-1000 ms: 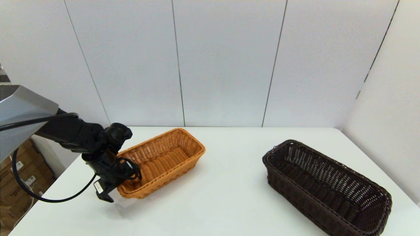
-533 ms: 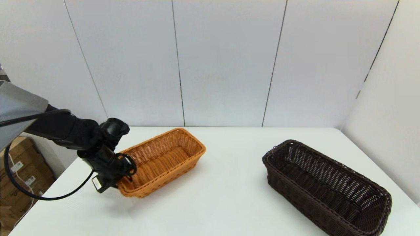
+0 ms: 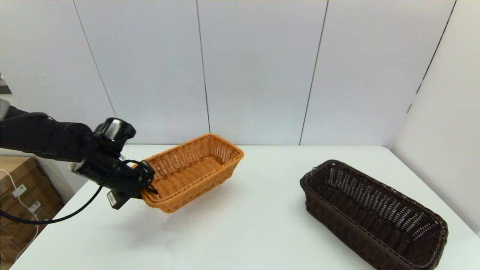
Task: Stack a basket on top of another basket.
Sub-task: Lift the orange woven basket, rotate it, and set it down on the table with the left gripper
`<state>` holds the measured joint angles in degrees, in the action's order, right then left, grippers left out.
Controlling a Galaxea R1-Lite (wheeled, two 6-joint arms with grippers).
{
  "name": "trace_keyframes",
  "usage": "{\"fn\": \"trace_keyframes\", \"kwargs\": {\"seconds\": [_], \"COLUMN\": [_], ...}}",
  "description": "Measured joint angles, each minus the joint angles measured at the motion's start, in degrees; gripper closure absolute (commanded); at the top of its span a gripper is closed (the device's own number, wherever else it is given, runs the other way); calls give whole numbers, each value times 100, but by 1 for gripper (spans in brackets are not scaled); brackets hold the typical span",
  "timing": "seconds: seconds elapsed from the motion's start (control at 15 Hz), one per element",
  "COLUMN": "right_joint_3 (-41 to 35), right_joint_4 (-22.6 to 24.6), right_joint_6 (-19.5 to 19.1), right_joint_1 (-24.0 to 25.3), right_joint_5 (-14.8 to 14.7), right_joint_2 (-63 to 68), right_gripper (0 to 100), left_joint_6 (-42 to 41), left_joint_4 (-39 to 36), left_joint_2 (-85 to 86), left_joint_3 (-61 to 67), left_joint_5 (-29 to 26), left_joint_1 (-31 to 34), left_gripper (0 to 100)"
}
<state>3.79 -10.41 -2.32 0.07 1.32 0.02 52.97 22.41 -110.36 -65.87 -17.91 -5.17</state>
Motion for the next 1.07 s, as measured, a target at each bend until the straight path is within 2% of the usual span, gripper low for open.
{"fn": "trace_keyframes", "kwargs": {"seconds": [0.13, 0.4, 0.6, 0.87, 1.07], "right_joint_3": [0, 0, 0, 0, 0], "right_joint_4": [0, 2, 0, 0, 2], "right_joint_6": [-2, -7, -7, -7, -7], "right_joint_1": [0, -2, 0, 0, 0], "right_joint_5": [-2, -2, -5, -2, -2], "right_joint_2": [0, 0, 0, 0, 0], "right_gripper": [0, 0, 0, 0, 0], "left_joint_6": [-33, -223, -881, -1234, -1465], "left_joint_4": [9, 63, 352, 463, 463], "left_joint_2": [394, 783, 861, 780, 730], "left_joint_3": [24, 85, 252, 327, 305], "left_joint_5": [-562, -697, -601, 134, 245], "left_joint_1": [57, 62, -301, -1217, -1770], "left_gripper": [100, 100, 100, 100, 100]}}
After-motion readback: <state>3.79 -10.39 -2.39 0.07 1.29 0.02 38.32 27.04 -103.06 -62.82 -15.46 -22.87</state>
